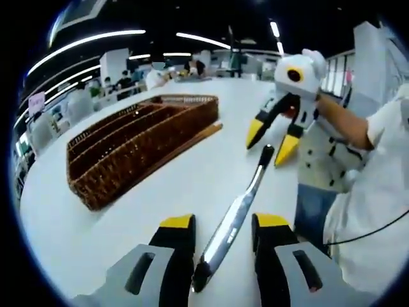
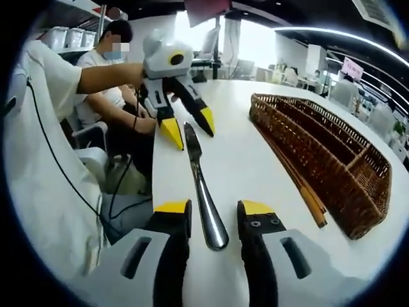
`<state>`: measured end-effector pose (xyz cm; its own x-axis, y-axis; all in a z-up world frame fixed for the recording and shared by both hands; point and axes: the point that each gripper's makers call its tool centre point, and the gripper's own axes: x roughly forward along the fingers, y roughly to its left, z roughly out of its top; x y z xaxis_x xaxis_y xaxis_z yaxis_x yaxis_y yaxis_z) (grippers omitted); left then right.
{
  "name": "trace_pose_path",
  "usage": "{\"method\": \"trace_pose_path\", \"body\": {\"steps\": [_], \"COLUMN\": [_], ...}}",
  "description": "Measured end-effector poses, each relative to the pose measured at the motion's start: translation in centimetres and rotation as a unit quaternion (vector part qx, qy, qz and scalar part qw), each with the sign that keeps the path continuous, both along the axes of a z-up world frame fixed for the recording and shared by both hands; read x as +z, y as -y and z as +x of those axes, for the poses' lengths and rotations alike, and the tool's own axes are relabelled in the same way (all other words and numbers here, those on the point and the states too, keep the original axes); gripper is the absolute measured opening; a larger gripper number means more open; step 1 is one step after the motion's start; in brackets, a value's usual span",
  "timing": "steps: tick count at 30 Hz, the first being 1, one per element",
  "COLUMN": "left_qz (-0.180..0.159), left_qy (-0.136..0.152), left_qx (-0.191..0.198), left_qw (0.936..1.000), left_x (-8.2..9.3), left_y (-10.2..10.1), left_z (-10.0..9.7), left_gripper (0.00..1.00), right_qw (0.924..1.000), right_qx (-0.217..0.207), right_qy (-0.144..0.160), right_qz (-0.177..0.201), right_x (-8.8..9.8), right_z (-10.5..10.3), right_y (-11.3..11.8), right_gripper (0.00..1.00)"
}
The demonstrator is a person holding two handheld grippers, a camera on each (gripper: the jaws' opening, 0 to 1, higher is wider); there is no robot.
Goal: Arrange the knives, forks, and spoons in their matching storage slots by inserting each utensil handle-first until every utensil is classified and aligned in the correct compartment
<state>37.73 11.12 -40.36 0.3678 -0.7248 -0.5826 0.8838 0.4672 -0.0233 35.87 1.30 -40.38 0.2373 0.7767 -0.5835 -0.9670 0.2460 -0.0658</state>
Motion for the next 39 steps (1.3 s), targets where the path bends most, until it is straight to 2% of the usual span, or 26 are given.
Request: {"method": "trace_pose_path", "body": {"steps": [3,4,7,11,23,26,32,37,39], "left_qz": [0.016,0.023,0.037,0.067,0.111,0.132,0.162,0.177,0.184], "left_qy": [0.006,0.005,-0.001,-0.014,-0.033,-0.041,-0.053,-0.057,-0.050], "left_qx": [-0.012,-0.017,-0.026,-0.062,-0.090,-0.099,-0.118,-0.126,-0.128], "left_qw": [0.9998,0.9996,0.9990,0.9957,0.9892,0.9855,0.9782,0.9745,0.9732], "left_x": [-0.1,-0.1,-0.1,-0.1,-0.1,-0.1,-0.3,-0.4,-0.4], "left_y": [-0.1,-0.1,-0.1,0.3,0.5,0.5,0.8,1.0,1.1], "left_z": [-0.1,-0.1,-0.3,-1.1,-1.4,-2.0,-2.1,-2.4,-2.8], "left_gripper": [0.33,0.32,0.29,0.26,0.23,0.14,0.13,0.12,0.12], "right_qw": [0.9999,0.9999,0.9999,0.9996,0.9993,0.9991,0.9979,0.9960,0.9957], "right_qx": [0.004,0.006,0.009,0.015,0.016,0.019,0.033,0.047,0.050], "right_qy": [-0.014,-0.010,-0.010,-0.018,-0.021,-0.020,-0.019,-0.041,-0.043], "right_qz": [-0.005,-0.006,-0.008,-0.017,-0.026,-0.033,-0.052,-0.064,-0.065], "right_x": [-0.3,-0.3,-0.3,-0.4,-0.3,-0.3,-0.3,-0.4,-0.5], "right_z": [-0.4,-0.2,-0.3,-0.5,-0.6,-0.7,-0.7,-0.5,-0.5], "right_y": [0.0,0.0,0.0,-0.2,-0.2,-0.4,-0.7,-1.0,-1.1], "right_gripper": [0.24,0.23,0.22,0.18,0.15,0.14,0.12,0.12,0.12]}}
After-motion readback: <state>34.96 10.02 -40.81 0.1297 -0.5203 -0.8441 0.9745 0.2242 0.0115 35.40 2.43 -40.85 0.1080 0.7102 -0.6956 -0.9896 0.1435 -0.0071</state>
